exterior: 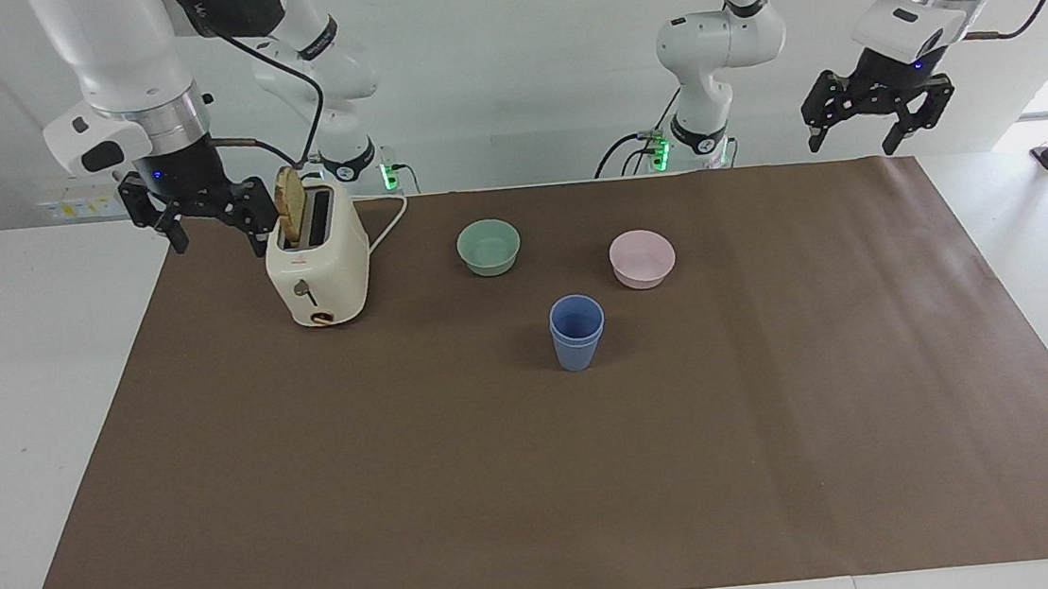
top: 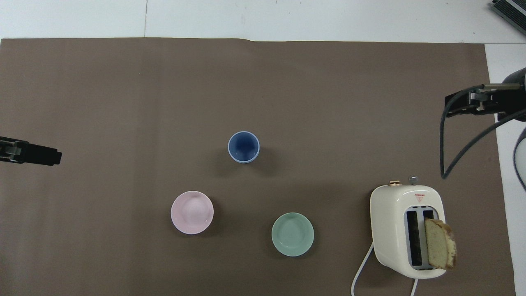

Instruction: Stack blue cups with both arms

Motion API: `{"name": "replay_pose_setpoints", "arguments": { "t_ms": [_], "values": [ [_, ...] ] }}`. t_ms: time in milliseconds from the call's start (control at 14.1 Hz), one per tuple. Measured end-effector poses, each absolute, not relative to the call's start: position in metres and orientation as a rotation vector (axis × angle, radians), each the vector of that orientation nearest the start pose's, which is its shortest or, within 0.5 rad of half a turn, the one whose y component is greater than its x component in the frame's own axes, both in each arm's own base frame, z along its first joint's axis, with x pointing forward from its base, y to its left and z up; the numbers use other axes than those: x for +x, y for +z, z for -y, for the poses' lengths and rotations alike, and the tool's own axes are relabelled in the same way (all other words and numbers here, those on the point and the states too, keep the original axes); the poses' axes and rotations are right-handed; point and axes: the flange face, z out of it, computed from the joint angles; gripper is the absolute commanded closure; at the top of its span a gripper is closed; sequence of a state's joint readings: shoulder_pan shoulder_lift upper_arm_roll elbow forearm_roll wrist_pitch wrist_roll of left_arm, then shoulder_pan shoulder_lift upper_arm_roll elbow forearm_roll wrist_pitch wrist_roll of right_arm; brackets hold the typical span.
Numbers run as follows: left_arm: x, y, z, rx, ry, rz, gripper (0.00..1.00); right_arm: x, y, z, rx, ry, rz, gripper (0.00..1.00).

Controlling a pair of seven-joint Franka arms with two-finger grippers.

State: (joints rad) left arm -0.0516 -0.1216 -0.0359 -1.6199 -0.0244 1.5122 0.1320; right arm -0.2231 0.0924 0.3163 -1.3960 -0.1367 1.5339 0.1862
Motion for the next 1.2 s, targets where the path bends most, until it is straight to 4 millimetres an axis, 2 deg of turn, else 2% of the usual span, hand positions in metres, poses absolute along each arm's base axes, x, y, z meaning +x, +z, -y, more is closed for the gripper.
{"name": "replay_pose_setpoints", "arguments": {
  "t_ms": [425,1204],
  "values": [
    [0.508,0.661,0.05,-3.142,-0.022,-0.351,0.0,0.572,0.659,-0.05,-3.132,-0.085,-0.127,0.0],
    [0.508,0.661,0.049,-3.142,-0.021,-0.349,0.0,0.573,0.659,-0.042,-3.128,-0.083,-0.153,0.0]
  ]
}}
